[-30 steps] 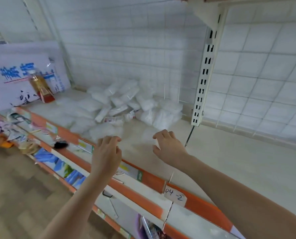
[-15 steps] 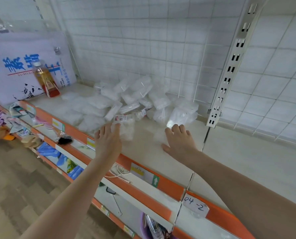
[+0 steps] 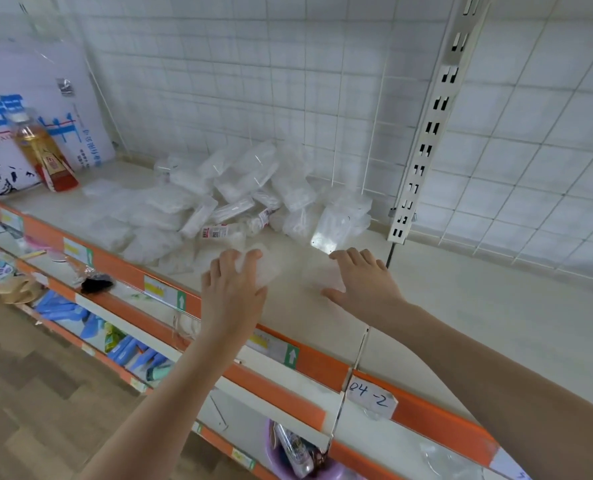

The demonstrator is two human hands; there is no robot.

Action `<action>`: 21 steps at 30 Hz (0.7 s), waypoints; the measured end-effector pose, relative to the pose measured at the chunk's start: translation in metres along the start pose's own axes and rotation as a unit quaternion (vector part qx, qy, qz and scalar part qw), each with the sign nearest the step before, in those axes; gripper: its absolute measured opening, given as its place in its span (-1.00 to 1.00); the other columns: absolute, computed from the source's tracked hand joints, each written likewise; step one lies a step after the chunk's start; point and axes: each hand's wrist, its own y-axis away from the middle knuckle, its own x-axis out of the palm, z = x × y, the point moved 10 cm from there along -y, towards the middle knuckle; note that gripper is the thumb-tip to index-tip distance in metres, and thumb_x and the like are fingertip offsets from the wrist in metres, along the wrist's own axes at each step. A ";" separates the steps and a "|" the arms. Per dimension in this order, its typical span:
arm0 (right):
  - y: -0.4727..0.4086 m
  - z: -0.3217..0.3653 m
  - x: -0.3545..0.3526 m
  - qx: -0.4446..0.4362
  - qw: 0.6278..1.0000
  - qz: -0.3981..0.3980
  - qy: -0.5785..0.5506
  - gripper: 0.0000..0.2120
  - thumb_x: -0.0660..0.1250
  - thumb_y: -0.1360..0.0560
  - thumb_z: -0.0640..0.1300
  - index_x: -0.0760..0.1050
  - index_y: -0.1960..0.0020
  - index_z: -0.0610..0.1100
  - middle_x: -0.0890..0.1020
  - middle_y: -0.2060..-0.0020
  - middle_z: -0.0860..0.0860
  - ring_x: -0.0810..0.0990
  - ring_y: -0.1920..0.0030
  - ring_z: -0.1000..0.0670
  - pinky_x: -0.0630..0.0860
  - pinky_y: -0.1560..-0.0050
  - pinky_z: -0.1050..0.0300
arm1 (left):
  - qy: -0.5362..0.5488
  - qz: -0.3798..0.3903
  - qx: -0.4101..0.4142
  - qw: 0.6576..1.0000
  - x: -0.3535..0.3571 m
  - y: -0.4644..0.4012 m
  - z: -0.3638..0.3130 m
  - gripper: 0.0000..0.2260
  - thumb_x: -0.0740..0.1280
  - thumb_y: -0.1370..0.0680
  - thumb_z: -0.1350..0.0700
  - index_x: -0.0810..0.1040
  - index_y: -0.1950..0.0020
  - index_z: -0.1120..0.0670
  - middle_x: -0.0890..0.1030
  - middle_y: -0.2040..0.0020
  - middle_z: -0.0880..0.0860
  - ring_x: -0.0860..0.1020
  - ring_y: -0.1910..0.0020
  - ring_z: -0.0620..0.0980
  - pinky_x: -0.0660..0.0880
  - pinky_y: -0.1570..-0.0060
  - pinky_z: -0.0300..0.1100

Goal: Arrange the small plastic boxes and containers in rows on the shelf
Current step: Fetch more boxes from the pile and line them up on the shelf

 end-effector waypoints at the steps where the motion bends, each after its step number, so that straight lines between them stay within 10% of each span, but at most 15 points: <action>1: 0.009 -0.009 -0.004 0.010 1.000 -0.007 -0.013 -0.39 0.24 -0.51 0.19 0.17 -0.44 -0.05 0.36 -0.33 -0.01 0.27 -0.35 -0.07 0.23 -0.34 0.03 | 0.019 -0.002 0.013 1.000 0.000 0.003 -0.012 -0.46 0.53 -0.32 0.07 0.41 -0.22 0.05 0.49 -0.11 0.21 0.49 -0.04 0.22 0.47 0.03 0.07; 21: 0.310 -0.232 -0.093 0.254 0.941 -0.212 -0.068 -0.52 0.41 -0.41 0.10 0.41 -0.26 -0.02 0.49 -0.20 0.12 0.46 -0.20 0.02 0.53 -0.03 0.05 | 0.303 0.033 0.295 0.905 -0.013 0.074 -0.363 -0.52 0.45 -0.36 0.00 0.38 -0.21 0.07 0.54 -0.08 0.06 0.54 -0.01 0.09 0.49 0.06 -0.07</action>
